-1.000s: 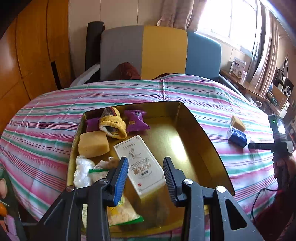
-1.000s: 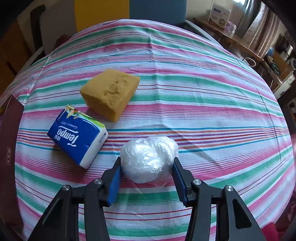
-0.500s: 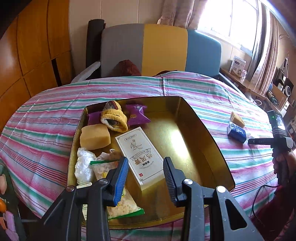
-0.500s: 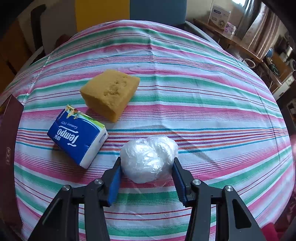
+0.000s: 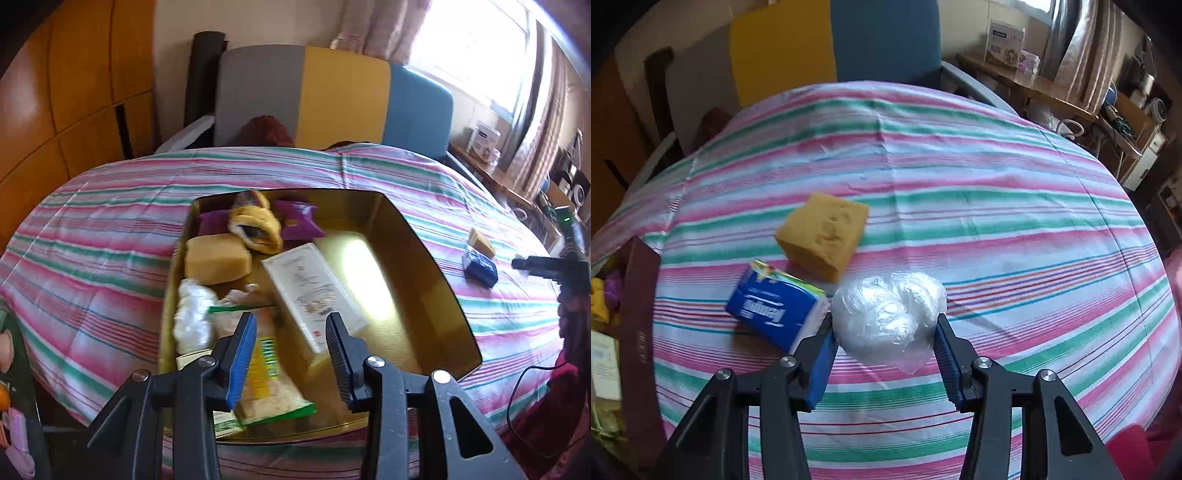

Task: Organize objects
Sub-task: 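Carry the white plastic bag into the gold tray and open the right tool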

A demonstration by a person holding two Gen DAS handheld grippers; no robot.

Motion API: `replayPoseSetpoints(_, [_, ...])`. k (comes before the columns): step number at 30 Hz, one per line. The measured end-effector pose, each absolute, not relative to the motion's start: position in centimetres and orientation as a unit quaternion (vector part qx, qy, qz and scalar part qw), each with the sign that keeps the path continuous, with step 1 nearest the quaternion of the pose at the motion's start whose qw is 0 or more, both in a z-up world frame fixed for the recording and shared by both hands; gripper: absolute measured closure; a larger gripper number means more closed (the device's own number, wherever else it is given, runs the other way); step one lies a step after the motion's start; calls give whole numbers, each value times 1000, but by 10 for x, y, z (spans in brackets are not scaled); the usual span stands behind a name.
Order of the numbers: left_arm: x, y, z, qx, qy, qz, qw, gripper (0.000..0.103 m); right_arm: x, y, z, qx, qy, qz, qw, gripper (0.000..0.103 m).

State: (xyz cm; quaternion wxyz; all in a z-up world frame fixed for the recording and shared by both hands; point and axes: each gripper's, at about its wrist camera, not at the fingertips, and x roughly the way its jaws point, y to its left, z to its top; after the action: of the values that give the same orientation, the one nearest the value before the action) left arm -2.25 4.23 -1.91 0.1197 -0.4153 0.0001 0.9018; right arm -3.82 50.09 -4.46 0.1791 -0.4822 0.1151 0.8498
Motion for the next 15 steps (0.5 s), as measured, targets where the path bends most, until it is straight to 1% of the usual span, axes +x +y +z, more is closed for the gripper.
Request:
replayPoseSetpoints(3, [-24,28,-21,-418,-13,902,108,64,-49,455,-14,-458,89,876,124,52])
replayPoseSetpoints(7, [-25,14,-24,-420,-28,901,99,64,-74,368,15,-437,40,898,21,52])
replayPoseSetpoints(11, [-26,6,-25,-422,-38,900,99,64,-104,285,16,-441,2,896,-52,52])
replayPoseSetpoints(15, [-27,-2,-28,-425,-47,899,97,64,-137,226,-3,-463,-33,883,-77,52])
